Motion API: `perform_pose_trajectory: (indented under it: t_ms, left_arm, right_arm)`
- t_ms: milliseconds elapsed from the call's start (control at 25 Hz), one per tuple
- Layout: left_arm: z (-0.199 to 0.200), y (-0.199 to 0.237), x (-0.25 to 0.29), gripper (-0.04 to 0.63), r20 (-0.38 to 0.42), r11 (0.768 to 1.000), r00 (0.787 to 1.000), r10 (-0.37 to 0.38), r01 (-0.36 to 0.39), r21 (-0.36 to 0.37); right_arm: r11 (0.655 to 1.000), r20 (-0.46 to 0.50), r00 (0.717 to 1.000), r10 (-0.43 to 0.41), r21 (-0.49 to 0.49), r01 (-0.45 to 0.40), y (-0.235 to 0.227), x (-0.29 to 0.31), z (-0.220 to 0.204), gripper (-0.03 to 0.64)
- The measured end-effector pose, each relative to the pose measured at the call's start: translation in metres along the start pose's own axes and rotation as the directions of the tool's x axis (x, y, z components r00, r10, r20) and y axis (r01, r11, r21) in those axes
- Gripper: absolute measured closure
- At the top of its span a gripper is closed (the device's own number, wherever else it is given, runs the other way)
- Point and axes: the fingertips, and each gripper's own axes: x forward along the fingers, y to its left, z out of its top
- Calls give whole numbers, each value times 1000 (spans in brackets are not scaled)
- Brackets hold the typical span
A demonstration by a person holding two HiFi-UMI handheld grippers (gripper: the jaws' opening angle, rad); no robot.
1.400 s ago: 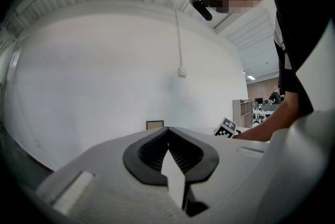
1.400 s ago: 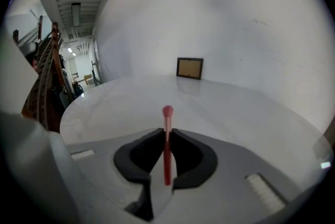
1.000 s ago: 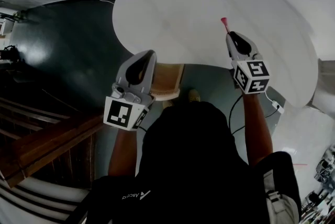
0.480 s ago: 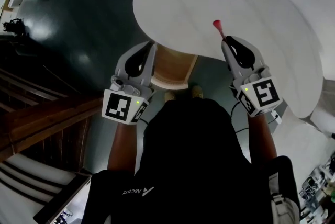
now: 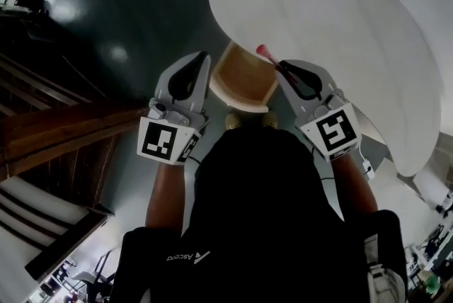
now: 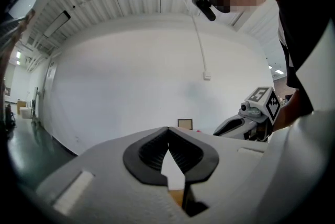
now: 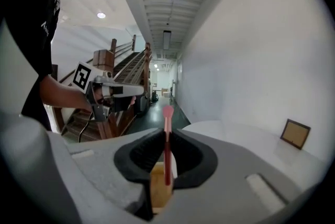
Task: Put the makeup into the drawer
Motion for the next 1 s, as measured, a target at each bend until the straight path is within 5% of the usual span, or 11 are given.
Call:
perform_pose_trajectory:
  t_ms: [440, 1000]
  left_arm:
    - [-24, 33, -46, 584, -57, 991, 990, 127, -128, -25]
    - [-59, 54, -78, 584, -137, 977, 970, 203, -210, -43]
  right_arm:
    - [951, -260, 943, 208, -171, -256, 64, 85, -90, 566]
    - [892, -513, 818, 260, -197, -408, 87, 158, -207, 566]
